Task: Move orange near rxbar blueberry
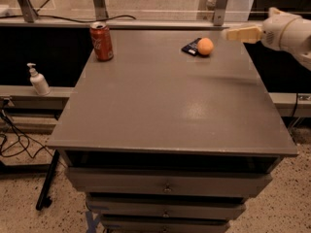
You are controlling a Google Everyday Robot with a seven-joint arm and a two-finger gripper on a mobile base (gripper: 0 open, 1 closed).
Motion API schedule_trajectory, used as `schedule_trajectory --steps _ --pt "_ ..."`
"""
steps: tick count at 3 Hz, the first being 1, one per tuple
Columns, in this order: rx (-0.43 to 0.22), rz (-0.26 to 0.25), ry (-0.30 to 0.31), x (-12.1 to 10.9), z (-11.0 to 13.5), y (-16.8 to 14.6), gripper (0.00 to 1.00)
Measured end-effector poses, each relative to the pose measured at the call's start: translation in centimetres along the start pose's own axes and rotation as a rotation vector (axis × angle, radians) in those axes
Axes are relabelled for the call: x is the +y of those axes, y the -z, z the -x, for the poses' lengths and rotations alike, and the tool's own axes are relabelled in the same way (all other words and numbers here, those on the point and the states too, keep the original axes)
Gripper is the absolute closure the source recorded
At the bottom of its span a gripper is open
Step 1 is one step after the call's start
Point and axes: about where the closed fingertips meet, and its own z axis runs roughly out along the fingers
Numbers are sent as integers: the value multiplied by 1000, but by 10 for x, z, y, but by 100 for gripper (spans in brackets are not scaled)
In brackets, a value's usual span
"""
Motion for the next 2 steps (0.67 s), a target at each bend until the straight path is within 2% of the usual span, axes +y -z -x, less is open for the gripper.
schedule_trajectory --steps 1,2 --pt "-79 -141 79 -36 46 74 0" --pt "-81 -160 83 -44 44 86 0"
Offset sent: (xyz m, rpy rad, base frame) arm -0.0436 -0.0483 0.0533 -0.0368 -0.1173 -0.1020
